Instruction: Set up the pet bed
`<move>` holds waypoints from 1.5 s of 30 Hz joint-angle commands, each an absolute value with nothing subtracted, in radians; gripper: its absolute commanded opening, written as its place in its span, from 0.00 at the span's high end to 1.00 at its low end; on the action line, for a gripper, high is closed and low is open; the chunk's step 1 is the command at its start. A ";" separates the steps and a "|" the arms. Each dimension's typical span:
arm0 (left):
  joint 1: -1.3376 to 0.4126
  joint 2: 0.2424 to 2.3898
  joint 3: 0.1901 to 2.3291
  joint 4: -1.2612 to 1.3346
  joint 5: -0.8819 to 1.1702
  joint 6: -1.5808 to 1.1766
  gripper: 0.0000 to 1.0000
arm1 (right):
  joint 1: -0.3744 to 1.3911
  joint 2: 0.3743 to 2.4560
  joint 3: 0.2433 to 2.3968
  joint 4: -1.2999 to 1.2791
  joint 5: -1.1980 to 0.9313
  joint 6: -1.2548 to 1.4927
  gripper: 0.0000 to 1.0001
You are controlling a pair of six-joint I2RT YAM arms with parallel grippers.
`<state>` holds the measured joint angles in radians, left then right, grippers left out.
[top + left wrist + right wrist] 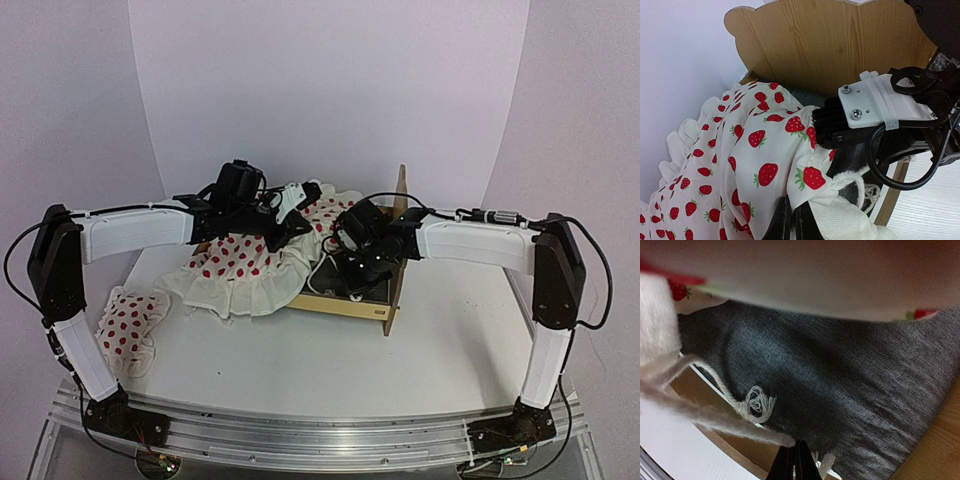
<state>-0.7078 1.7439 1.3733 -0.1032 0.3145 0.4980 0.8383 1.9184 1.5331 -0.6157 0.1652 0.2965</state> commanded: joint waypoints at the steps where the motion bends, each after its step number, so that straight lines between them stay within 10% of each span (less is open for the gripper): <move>1: -0.702 1.693 1.371 -0.058 0.315 0.499 1.00 | 0.836 1.934 1.596 -0.572 0.176 0.322 1.00; 45: -0.705 1.679 1.336 -0.027 0.311 0.507 1.00 | 0.807 1.897 1.443 -0.383 0.099 0.427 1.00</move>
<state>-0.7078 1.7314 1.3404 -0.0663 0.3126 0.5001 0.8266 1.8725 1.5029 -0.4685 0.1306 0.4349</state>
